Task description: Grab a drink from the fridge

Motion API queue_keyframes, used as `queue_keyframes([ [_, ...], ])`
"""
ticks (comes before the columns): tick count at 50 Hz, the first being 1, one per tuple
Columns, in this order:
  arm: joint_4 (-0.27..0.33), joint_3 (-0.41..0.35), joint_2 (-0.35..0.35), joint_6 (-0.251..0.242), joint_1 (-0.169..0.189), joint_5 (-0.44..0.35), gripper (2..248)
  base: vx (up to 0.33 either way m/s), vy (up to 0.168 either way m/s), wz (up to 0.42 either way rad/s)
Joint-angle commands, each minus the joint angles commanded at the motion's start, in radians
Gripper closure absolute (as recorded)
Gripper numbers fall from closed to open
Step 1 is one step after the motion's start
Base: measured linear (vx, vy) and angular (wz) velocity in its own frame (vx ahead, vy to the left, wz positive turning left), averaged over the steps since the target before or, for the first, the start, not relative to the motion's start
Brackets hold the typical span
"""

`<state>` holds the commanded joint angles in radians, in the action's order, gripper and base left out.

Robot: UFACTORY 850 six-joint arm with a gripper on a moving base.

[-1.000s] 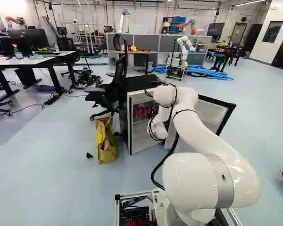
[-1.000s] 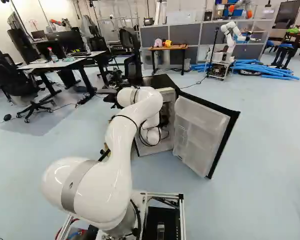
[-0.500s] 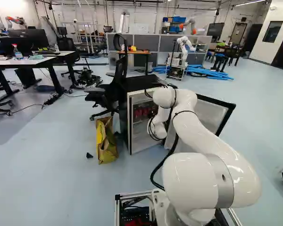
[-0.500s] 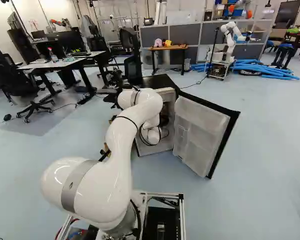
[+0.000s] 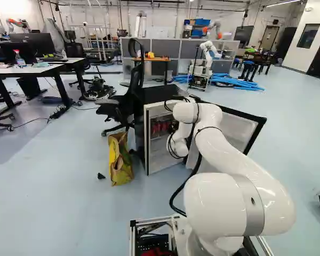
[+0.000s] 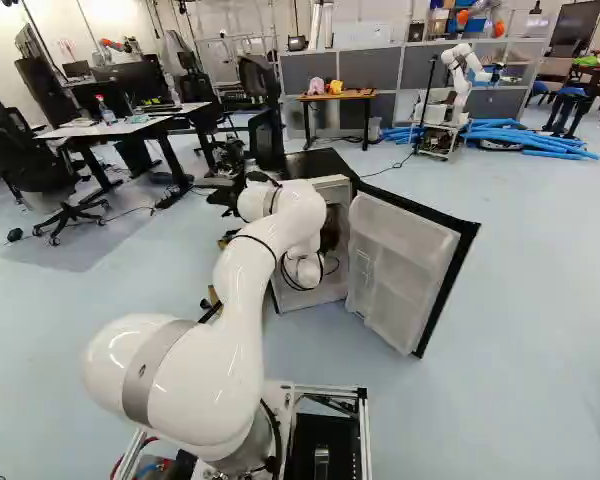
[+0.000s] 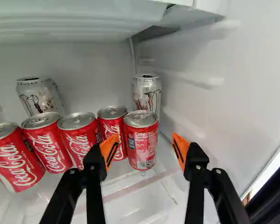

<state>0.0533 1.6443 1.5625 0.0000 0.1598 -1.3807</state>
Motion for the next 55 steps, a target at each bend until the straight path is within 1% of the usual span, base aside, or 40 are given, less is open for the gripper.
queue_keyframes([
  [37, 0.0, 0.108, 0.06, 0.0, 0.0, 0.0, 78, 0.0, 0.0, 0.0],
  [48, 0.0, 0.111, 0.062, 0.0, 0.0, 0.0, 78, 0.0, 0.0, 0.0],
  [49, 0.0, 0.111, 0.062, 0.0, 0.0, 0.0, 102, 0.0, 0.0, 0.0],
  [53, 0.0, 0.111, 0.062, 0.0, 0.0, 0.0, 102, 0.0, 0.0, 0.0],
  [54, 0.0, 0.111, 0.062, 0.0, 0.0, 0.0, 140, 0.0, 0.0, 0.0],
  [55, 0.0, 0.111, 0.062, 0.0, 0.0, 0.0, 140, 0.0, 0.0, 0.0],
])
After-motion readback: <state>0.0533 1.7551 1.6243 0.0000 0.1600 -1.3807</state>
